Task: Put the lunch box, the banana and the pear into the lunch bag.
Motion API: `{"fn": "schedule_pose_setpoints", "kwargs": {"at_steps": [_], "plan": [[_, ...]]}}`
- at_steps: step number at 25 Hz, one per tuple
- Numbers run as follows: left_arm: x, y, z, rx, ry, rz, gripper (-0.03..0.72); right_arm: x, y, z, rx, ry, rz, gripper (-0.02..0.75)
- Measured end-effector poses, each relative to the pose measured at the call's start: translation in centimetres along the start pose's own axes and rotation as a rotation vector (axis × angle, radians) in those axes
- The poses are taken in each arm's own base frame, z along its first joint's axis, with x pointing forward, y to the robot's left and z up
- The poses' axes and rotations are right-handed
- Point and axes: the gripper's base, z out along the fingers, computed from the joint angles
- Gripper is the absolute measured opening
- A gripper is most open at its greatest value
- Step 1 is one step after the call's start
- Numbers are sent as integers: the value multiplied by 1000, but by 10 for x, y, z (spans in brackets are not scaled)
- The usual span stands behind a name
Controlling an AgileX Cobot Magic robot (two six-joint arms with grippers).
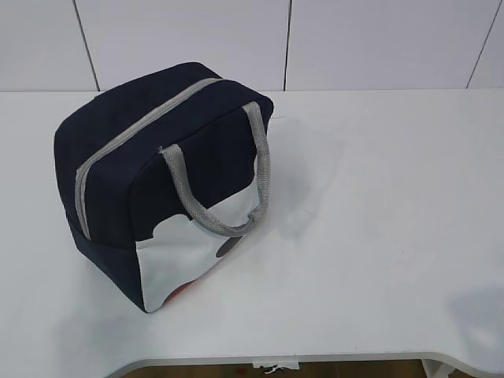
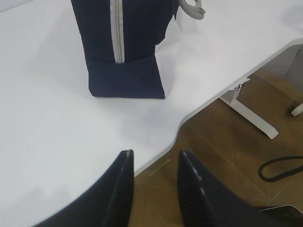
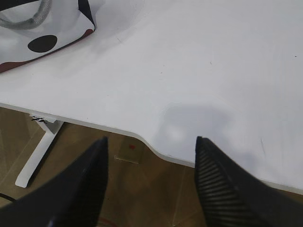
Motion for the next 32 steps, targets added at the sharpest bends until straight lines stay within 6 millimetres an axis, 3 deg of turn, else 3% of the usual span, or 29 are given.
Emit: {"fn": "schedule_pose_setpoints", "kwargs": {"at_steps": [9, 15, 20, 32], "plan": [[-1, 0, 1, -49, -2, -26, 236, 0, 1, 0, 47, -7, 29, 455], [-2, -2, 3, -257, 4, -142, 237, 1, 4, -2, 255, -13, 154, 455], [-3, -2, 5, -378, 8, -209, 237, 1, 5, -2, 324, -16, 196, 454], [-3, -2, 5, -391, 8, -218, 235, 1, 5, -2, 324, -16, 196, 455]]}}
